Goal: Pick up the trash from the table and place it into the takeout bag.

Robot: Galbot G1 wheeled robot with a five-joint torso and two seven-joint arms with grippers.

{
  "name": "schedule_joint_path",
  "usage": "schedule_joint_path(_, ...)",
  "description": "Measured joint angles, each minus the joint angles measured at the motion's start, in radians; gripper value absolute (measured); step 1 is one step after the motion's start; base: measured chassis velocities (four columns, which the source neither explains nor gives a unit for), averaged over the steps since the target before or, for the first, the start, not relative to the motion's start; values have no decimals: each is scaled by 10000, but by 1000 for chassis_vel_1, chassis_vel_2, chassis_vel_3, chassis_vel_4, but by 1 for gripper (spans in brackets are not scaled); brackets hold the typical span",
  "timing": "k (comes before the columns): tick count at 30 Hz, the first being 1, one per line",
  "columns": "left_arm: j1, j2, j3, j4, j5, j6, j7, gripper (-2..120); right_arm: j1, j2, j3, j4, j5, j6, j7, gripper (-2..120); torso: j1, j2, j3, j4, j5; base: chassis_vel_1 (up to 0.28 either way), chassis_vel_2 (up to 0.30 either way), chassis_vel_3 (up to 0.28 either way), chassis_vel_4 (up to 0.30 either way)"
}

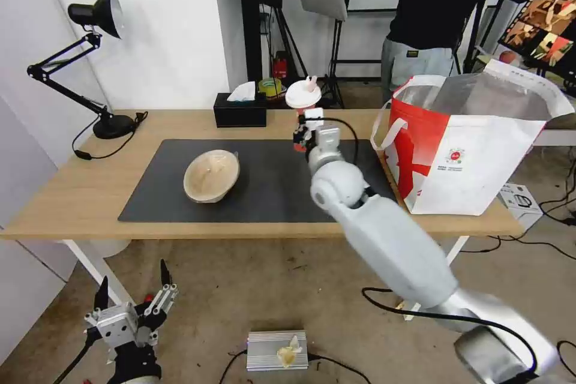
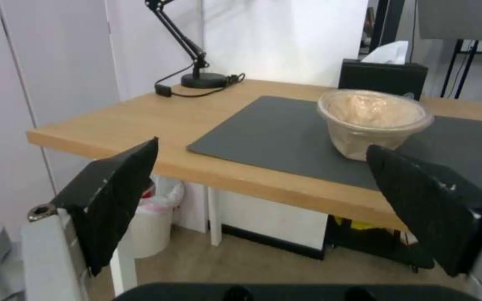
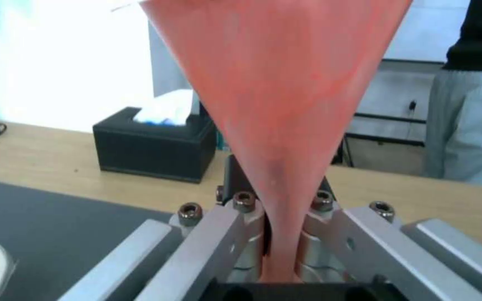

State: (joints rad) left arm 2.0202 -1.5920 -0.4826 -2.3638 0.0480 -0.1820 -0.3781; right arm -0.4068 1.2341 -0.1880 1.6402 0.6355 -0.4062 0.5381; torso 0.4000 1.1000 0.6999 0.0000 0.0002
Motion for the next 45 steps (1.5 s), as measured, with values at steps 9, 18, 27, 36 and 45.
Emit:
schedule_joint_path(9, 38, 0, -20, -45, 31, 6, -6, 100, 64, -943, 484, 1055, 441, -452, 1, 2, 0, 0, 0, 0, 0, 0, 0, 0, 0)
schedule_joint_path(18, 91, 84, -94, -235, 9, 14, -6, 100, 584, -1736, 901, 1897, 1372, -1185, 10, 2, 0, 0, 1, 0, -2, 0, 0, 0, 0)
schedule_joint_path(27, 188, 93, -95, -428, -13, 70, 38, 100, 1162, -2518, 1380, 2149, 2328, -1632, -19, 2, 0, 0, 1, -1, 0, 0, 0, 0, 0)
schedule_joint_path(36, 212, 191, -106, -566, -49, 100, 71, 100, 1568, -3233, 1721, 2272, 2925, -1776, -62, 2, 0, 0, 1, 0, 0, 0, 0, 0, 0)
schedule_joint_path(45, 284, 720, -259, -672, -260, 159, 158, 100, 2033, -3866, 1747, 2144, 3251, -1894, -235, 2, 0, 0, 1, -1, -3, 0, 0, 0, 0)
